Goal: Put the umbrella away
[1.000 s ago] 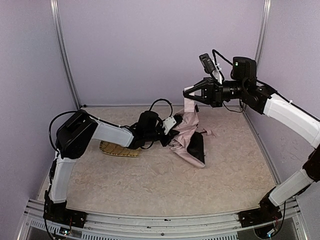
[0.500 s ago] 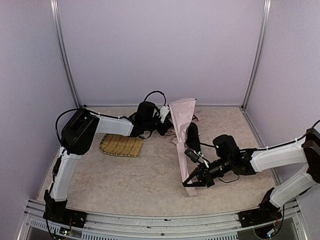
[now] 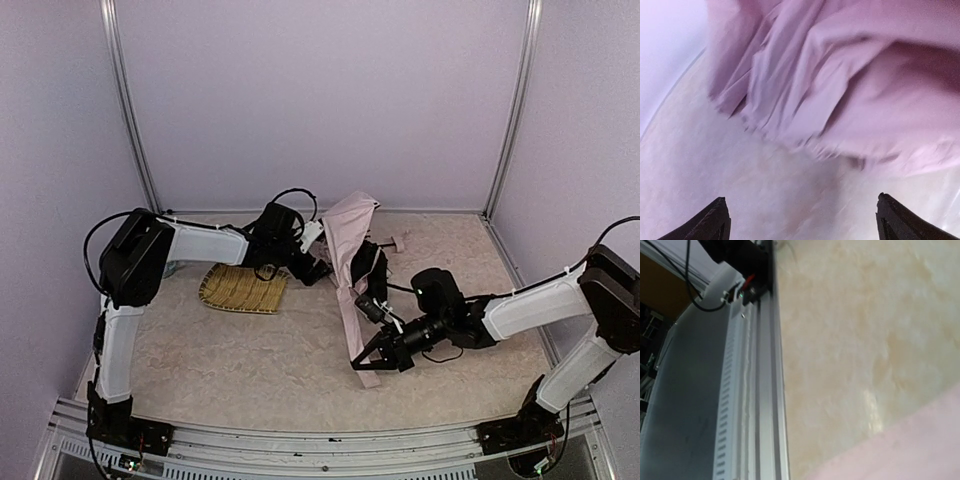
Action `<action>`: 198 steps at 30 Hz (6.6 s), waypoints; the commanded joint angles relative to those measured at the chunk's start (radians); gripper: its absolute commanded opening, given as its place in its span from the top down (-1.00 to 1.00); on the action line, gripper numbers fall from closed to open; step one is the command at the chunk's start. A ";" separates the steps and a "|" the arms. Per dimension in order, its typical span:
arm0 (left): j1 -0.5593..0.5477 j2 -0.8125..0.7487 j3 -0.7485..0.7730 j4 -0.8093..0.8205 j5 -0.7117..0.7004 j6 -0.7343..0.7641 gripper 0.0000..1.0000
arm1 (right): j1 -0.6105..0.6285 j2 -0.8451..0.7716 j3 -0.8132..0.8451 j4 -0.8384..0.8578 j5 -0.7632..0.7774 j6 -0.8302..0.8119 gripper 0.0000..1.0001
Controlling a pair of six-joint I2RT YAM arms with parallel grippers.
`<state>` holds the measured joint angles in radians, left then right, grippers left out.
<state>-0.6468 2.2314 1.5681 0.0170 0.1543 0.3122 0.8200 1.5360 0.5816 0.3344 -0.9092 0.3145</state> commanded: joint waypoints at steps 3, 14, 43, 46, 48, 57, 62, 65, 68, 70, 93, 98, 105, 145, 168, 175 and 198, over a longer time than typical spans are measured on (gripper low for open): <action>-0.034 -0.102 -0.122 -0.105 -0.583 0.238 -0.97 | 0.014 -0.034 0.092 -0.016 -0.015 -0.037 1.00; 0.014 -0.461 -0.462 0.102 0.204 -0.294 -0.30 | 0.013 -0.029 0.121 -0.040 0.022 -0.074 1.00; -0.198 -0.268 -0.787 1.164 0.774 -1.142 -0.60 | 0.072 0.010 0.145 0.049 0.006 -0.168 1.00; -0.222 -0.227 -0.756 1.272 0.784 -1.205 -0.55 | 0.073 0.024 0.145 0.062 -0.005 -0.161 1.00; -0.233 -0.196 -0.714 1.272 0.811 -1.220 -0.34 | 0.074 0.031 0.147 0.055 -0.009 -0.163 1.00; -0.201 -0.197 -0.782 1.353 0.819 -1.230 1.00 | 0.073 -0.005 0.200 -0.154 0.038 -0.236 0.39; -0.201 -0.250 -0.766 0.915 0.754 -0.962 1.00 | -0.007 -0.133 0.447 -0.603 0.293 -0.438 -0.24; -0.202 -0.293 -0.746 0.733 0.729 -0.833 1.00 | -0.151 -0.120 0.618 -0.786 0.468 -0.531 -0.43; -0.202 -0.326 -0.693 0.464 0.669 -0.680 1.00 | -0.320 0.019 0.793 -0.924 0.571 -0.618 -0.44; -0.201 -0.344 -0.676 0.355 0.636 -0.595 1.00 | -0.408 0.129 0.880 -0.970 0.615 -0.696 -0.43; -0.202 -0.358 -0.666 0.225 0.654 -0.502 1.00 | -0.464 0.904 1.408 -0.922 0.588 -1.216 -0.45; -0.200 -0.360 -0.668 0.222 0.659 -0.497 1.00 | -0.464 0.914 1.386 -0.938 0.564 -1.220 0.25; -0.177 -0.373 -0.674 0.199 0.639 -0.466 1.00 | -0.476 0.832 1.333 -0.847 0.569 -1.140 1.00; 0.113 0.060 0.658 -0.360 0.356 0.245 1.00 | 0.134 -0.260 0.423 -0.892 0.408 -0.901 1.00; -0.042 -0.155 0.225 -0.024 0.352 0.393 1.00 | 0.214 0.118 0.342 -0.922 0.671 -0.797 1.00; -0.025 -0.025 0.236 0.151 0.128 0.323 1.00 | 0.206 0.180 0.324 -0.926 0.684 -0.768 1.00; -0.144 -0.843 -0.580 0.180 -0.069 0.174 -0.40 | 0.069 0.233 0.409 -0.980 0.509 -0.765 1.00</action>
<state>-0.6025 1.6867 1.2129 0.1940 -0.0109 0.4671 0.9226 1.7237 0.9569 -0.5838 -0.3550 -0.4553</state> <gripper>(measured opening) 0.783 0.039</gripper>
